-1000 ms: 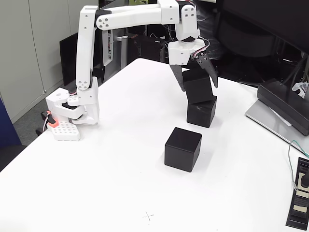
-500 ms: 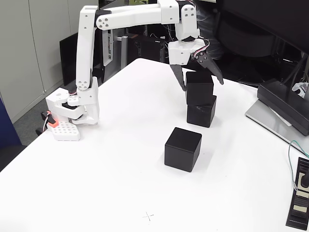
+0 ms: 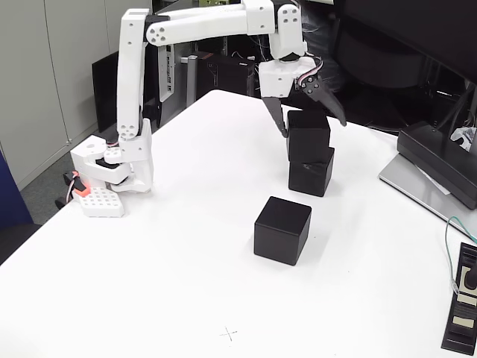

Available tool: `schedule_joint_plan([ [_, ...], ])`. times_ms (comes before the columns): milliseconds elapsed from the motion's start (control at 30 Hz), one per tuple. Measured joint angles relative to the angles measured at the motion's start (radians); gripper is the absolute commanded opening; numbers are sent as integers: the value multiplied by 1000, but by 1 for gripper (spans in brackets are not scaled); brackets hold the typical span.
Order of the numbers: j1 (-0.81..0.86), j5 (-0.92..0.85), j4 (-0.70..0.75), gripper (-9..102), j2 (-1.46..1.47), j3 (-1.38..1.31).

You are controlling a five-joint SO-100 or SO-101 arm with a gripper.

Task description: Stack the 3 blocks

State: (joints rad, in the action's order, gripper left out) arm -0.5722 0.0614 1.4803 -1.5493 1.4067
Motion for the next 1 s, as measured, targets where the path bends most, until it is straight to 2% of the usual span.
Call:
schedule_joint_plan([
  [267, 0, -5, 46, 40, -132, 0],
  [467, 26, -98, 97, 40, -213, 0],
  [767, 325, -238, 100, 40, -293, 25],
  [1000, 598, -383, 100, 40, -293, 167],
])
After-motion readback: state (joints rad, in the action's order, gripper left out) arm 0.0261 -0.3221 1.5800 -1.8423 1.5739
